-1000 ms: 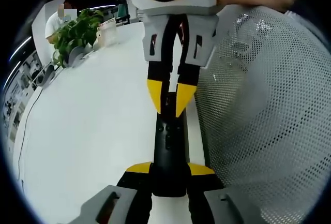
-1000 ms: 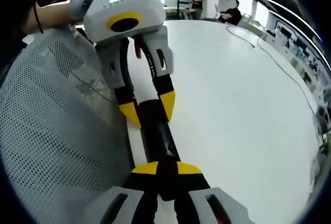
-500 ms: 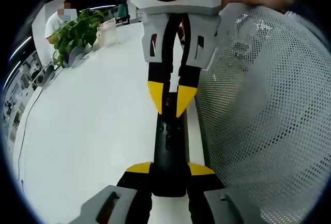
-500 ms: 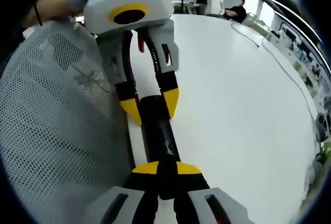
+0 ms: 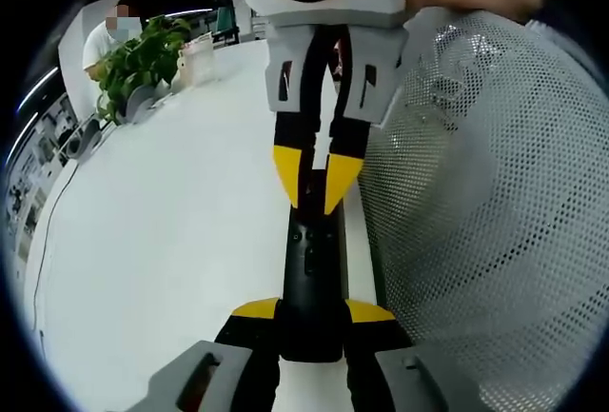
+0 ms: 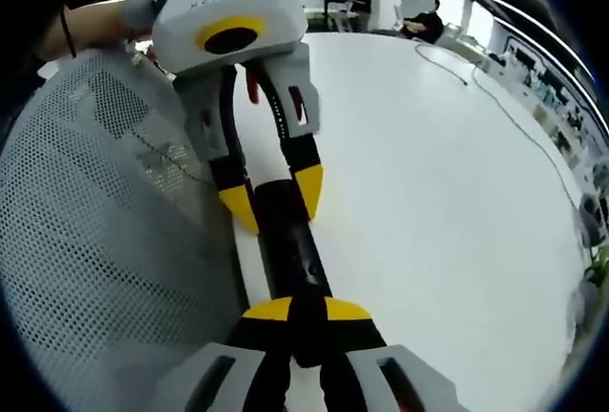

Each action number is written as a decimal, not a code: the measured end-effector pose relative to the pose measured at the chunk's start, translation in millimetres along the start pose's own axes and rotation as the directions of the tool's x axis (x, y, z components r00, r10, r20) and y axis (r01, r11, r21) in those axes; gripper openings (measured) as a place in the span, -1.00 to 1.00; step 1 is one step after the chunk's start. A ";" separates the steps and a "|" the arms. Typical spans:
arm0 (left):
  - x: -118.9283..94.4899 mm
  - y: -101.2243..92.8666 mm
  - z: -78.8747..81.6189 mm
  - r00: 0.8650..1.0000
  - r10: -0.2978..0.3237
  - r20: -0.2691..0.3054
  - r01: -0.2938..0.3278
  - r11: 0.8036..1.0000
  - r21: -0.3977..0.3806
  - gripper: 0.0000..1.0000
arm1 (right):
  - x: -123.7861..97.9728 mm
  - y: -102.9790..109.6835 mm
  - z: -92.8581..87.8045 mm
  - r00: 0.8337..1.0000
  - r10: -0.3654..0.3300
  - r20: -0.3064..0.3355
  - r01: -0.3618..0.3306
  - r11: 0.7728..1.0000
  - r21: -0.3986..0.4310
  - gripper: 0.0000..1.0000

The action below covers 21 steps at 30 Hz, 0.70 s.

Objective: Press the specified remote control buttons in sequence, fully releasing each button before pressing the next.

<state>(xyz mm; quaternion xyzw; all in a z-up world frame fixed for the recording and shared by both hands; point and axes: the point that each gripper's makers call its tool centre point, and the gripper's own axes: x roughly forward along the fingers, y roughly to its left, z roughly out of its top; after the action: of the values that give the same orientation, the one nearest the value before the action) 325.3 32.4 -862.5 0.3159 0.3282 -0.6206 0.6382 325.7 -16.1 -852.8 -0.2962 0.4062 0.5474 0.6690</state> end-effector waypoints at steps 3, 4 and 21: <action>0.0 -0.3 0.1 1.000 0.000 0.000 0.000 1.000 0.000 -0.51 | -0.4 0.6 -0.9 1.000 -0.006 -0.012 0.006 1.000 -0.008 -0.87; 0.0 -0.4 0.1 1.000 0.000 0.000 0.000 1.000 0.000 -0.51 | -0.7 0.4 -1.4 1.000 -0.007 -0.014 0.007 1.000 -0.011 -0.88; 0.5 -1.1 0.0 1.000 -0.001 -0.007 0.001 1.000 0.005 -0.51 | 1.0 0.7 -2.3 0.998 -0.031 -0.056 0.029 0.999 -0.038 -0.89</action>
<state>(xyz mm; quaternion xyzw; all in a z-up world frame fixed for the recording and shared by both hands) 324.2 32.1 -862.9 0.3193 0.3289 -0.6208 0.6359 324.6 -17.4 -854.7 -0.3300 0.4100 0.5362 0.6599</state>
